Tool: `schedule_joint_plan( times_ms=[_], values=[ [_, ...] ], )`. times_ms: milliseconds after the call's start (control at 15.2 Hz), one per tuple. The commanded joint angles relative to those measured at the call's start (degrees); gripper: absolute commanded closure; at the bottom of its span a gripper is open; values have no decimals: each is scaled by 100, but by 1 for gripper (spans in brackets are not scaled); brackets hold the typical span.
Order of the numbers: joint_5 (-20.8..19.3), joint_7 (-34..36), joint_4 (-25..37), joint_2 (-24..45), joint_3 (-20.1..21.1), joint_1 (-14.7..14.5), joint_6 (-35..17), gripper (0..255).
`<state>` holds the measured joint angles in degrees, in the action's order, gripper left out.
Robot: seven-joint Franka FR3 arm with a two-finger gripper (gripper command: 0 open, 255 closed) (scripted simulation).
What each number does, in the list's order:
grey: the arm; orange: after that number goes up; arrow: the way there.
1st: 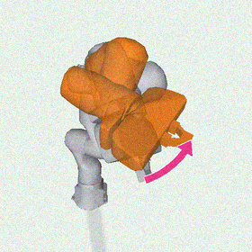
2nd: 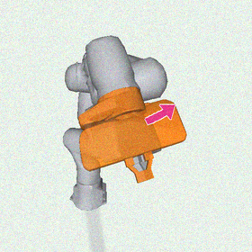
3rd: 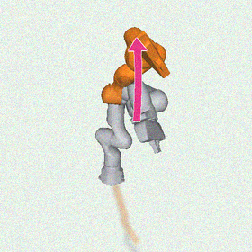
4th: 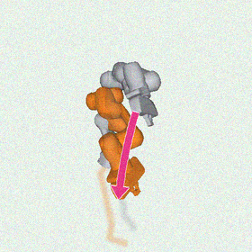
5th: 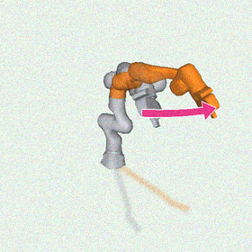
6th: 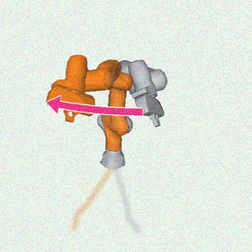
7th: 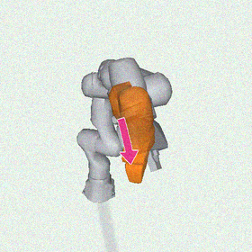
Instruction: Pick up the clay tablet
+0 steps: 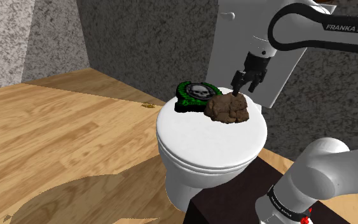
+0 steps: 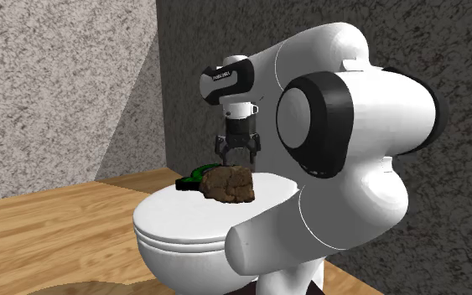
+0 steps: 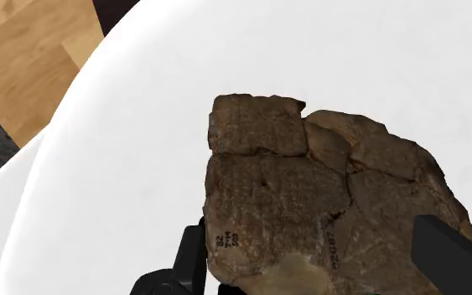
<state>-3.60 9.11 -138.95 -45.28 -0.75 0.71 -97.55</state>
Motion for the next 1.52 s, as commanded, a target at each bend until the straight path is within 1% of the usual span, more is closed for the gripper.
schedule_joint_plan(
  times_ms=[0,66,132,198,264,330,396,462,594,924,1056,1122,1452],
  values=[
    [0,0,0,0,0,0,0,0],
    [195,-1115,476,616,-509,-363,294,0],
    [391,-2192,1005,1262,-1015,-801,681,0],
    [620,-3288,1568,1937,-1436,-1188,1149,0],
    [850,-4390,2152,2632,-1785,-1535,1685,0],
    [1053,-5495,2739,3331,-2047,-1825,2268,0],
    [1202,-6594,3313,4010,-2204,-2048,2875,0],
    [1232,-6896,3464,4190,-2157,-2025,3041,0],
    [1226,-6922,3311,4191,-2102,-1970,2890,0],
    [1212,-6993,2913,4219,-2098,-1965,2472,0],
    [1212,-6993,2912,4218,-2098,-1965,2472,0],
    [1209,-7000,2907,4220,-2101,-1962,2466,255],
    [1207,-7002,2901,4219,-2102,-1961,2461,255]
  ],
)
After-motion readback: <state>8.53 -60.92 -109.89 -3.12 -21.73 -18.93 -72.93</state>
